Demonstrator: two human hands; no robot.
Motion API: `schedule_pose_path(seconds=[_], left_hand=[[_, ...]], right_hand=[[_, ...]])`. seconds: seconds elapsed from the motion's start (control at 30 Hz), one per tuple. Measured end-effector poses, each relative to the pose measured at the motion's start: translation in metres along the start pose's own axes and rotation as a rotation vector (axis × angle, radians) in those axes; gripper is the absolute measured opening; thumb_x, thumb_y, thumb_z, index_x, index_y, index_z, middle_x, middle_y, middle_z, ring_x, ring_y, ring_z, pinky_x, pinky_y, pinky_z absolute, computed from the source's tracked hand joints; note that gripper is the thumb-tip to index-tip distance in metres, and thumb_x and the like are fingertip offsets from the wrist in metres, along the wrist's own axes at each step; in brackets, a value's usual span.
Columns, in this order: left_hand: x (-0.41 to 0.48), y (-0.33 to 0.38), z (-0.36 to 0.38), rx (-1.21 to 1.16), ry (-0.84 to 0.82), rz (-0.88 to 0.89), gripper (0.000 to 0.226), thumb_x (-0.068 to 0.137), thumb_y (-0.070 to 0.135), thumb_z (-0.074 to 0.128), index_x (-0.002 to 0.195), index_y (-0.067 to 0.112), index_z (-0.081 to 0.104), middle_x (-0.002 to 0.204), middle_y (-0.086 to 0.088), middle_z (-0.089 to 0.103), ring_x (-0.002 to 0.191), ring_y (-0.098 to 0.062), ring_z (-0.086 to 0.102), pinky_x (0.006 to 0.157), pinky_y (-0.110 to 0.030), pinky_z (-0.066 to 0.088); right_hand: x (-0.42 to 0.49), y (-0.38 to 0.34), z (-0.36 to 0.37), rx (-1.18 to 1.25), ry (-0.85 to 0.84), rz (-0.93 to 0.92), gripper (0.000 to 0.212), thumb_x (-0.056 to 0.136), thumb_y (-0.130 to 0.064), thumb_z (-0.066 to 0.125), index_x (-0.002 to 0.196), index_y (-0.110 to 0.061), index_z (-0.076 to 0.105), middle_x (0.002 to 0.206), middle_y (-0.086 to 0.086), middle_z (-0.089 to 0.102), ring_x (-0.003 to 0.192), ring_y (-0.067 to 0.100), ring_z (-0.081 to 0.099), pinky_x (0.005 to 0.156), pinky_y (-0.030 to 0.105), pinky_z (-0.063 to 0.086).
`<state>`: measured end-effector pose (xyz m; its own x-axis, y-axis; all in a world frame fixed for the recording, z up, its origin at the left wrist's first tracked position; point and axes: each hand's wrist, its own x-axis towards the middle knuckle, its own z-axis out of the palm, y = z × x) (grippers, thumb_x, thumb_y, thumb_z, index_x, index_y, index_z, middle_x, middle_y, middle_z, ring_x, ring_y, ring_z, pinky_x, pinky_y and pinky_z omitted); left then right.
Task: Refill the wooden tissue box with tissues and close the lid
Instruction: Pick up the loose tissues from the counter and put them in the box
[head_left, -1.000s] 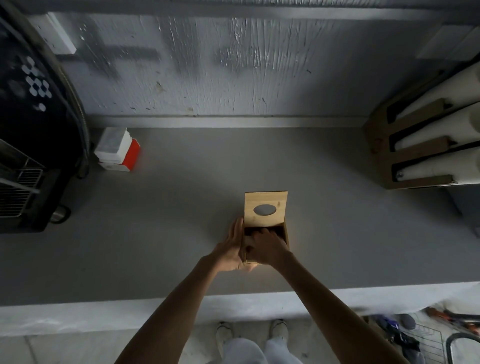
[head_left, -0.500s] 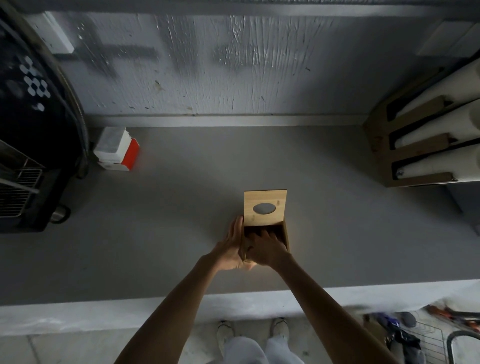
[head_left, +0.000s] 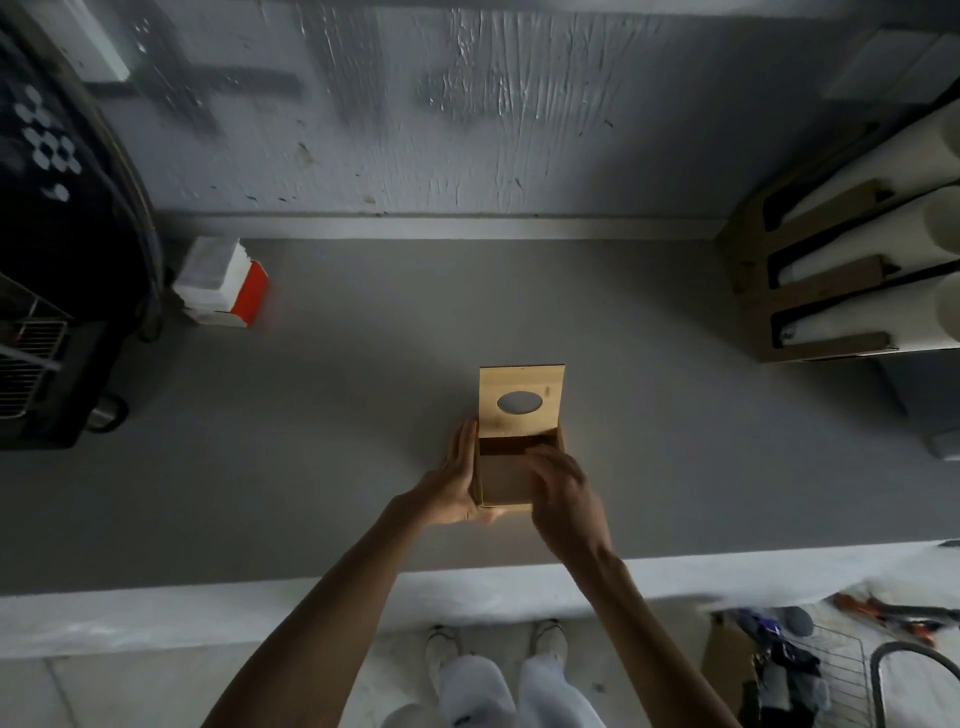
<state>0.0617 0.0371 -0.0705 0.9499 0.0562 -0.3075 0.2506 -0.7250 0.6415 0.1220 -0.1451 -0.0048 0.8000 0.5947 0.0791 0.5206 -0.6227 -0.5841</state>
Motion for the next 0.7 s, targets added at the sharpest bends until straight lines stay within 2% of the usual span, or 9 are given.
schedule_pose_path(seconds=[0.07, 0.17, 0.27, 0.3, 0.37, 0.43, 0.53, 0.63, 0.7], left_hand=[[-0.004, 0.003, -0.002, -0.024, 0.041, 0.03, 0.147, 0.061, 0.043, 0.089, 0.147, 0.016, -0.026, 0.157, -0.016, 0.001, 0.143, -0.03, 0.023, 0.11, -0.049, 0.041], [-0.012, 0.017, -0.006, -0.262, 0.095, 0.004, 0.143, 0.06, 0.038, 0.089, 0.15, 0.027, -0.021, 0.156, -0.002, 0.01, 0.141, -0.021, 0.027, 0.102, -0.046, 0.05], [-0.018, 0.033, -0.012, -0.523, 0.027, -0.06, 0.135, 0.063, 0.027, 0.089, 0.148, 0.042, -0.015, 0.152, 0.002, 0.022, 0.138, -0.016, 0.032, 0.104, -0.042, 0.048], [-0.017, 0.037, -0.014, -0.577, -0.005, -0.092, 0.133, 0.067, 0.023, 0.087, 0.148, 0.041, -0.017, 0.152, 0.002, 0.022, 0.138, -0.016, 0.032, 0.106, -0.04, 0.046], [-0.013, 0.046, -0.015, -0.634, -0.003, -0.194, 0.125, 0.079, 0.014, 0.079, 0.15, 0.03, -0.023, 0.151, 0.004, 0.02, 0.139, -0.016, 0.027, 0.111, -0.041, 0.039], [-0.009, 0.055, -0.015, -0.633, 0.087, -0.286, 0.108, 0.086, 0.008, 0.069, 0.153, 0.027, -0.013, 0.153, 0.004, 0.023, 0.14, -0.018, 0.027, 0.112, -0.046, 0.037], [-0.007, 0.067, -0.006, -0.484, 0.299, -0.391, 0.08, 0.087, 0.012, 0.055, 0.148, 0.035, 0.01, 0.145, -0.001, 0.042, 0.132, -0.026, 0.044, 0.1, -0.054, 0.048], [-0.002, 0.072, 0.006, -0.421, 0.429, -0.578, 0.059, 0.09, 0.024, 0.049, 0.142, 0.029, 0.022, 0.13, -0.003, 0.055, 0.115, -0.03, 0.058, 0.089, -0.055, 0.052], [0.0, 0.077, 0.01, -0.381, 0.461, -0.709, 0.044, 0.092, 0.02, 0.048, 0.134, 0.02, 0.036, 0.12, -0.006, 0.061, 0.106, -0.03, 0.061, 0.085, -0.049, 0.053]], right_hand=[[-0.006, 0.013, -0.01, -0.006, 0.068, 0.063, 0.022, 0.09, -0.004, 0.058, 0.107, -0.014, 0.066, 0.116, 0.009, 0.066, 0.101, 0.024, 0.064, 0.078, 0.036, 0.06], [-0.005, 0.03, -0.01, -0.058, -0.085, 0.123, 0.016, 0.094, -0.022, 0.054, 0.103, -0.025, 0.067, 0.139, 0.015, 0.049, 0.123, 0.035, 0.049, 0.086, 0.047, 0.056], [0.003, 0.036, -0.001, -0.217, -0.225, 0.0, 0.01, 0.093, -0.029, 0.054, 0.094, -0.028, 0.064, 0.148, 0.019, 0.039, 0.135, 0.043, 0.034, 0.095, 0.059, 0.048], [0.006, 0.037, 0.003, -0.275, -0.26, -0.045, 0.007, 0.092, -0.029, 0.055, 0.096, -0.03, 0.06, 0.147, 0.019, 0.039, 0.135, 0.044, 0.035, 0.095, 0.059, 0.048], [0.013, 0.036, 0.006, -0.307, -0.318, 0.008, 0.018, 0.092, -0.036, 0.052, 0.11, -0.036, 0.053, 0.147, 0.011, 0.035, 0.128, 0.039, 0.04, 0.089, 0.052, 0.054], [0.015, 0.033, 0.008, -0.282, -0.321, 0.092, 0.034, 0.091, -0.041, 0.049, 0.125, -0.037, 0.042, 0.143, 0.005, 0.035, 0.119, 0.033, 0.047, 0.081, 0.046, 0.058], [0.018, 0.029, 0.007, -0.116, -0.294, 0.255, 0.041, 0.09, -0.045, 0.043, 0.128, -0.031, 0.033, 0.133, -0.001, 0.045, 0.108, 0.028, 0.055, 0.075, 0.046, 0.059], [0.018, 0.027, 0.002, -0.107, -0.306, 0.223, 0.027, 0.094, -0.042, 0.042, 0.116, -0.027, 0.044, 0.124, 0.0, 0.047, 0.105, 0.026, 0.058, 0.075, 0.043, 0.059], [0.014, 0.03, -0.002, -0.184, -0.341, 0.173, 0.023, 0.098, -0.038, 0.04, 0.11, -0.025, 0.053, 0.136, 0.004, 0.043, 0.115, 0.028, 0.055, 0.081, 0.042, 0.058]])
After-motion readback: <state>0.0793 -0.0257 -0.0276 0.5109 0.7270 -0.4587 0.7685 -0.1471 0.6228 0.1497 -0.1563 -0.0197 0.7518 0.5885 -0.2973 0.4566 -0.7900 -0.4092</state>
